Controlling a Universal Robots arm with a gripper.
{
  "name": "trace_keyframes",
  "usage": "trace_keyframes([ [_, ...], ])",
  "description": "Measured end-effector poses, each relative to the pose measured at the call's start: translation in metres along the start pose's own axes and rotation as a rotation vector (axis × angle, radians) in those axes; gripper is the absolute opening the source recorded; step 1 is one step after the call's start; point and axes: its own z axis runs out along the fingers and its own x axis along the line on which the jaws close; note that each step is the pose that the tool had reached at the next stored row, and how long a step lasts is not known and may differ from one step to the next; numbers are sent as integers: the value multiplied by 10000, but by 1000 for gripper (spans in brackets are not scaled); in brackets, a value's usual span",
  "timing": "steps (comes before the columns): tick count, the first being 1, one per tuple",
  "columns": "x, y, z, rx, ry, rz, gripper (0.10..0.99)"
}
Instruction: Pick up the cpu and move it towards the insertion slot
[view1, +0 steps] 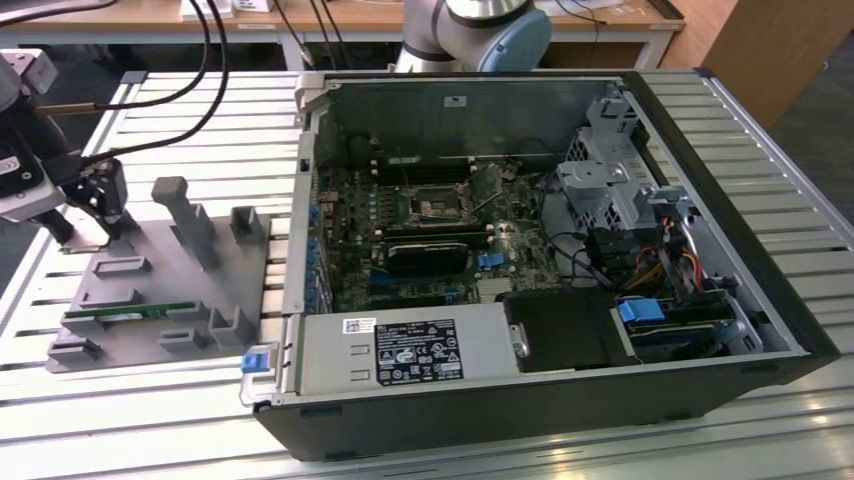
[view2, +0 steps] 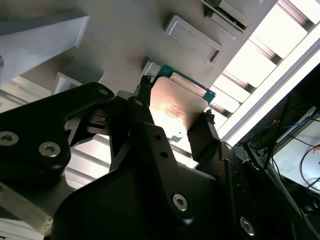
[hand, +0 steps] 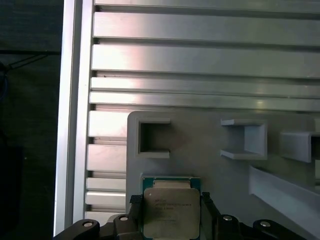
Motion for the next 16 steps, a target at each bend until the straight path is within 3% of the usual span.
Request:
trace_keyframes([
  [16,-1,48,-93,29,0,0,541],
])
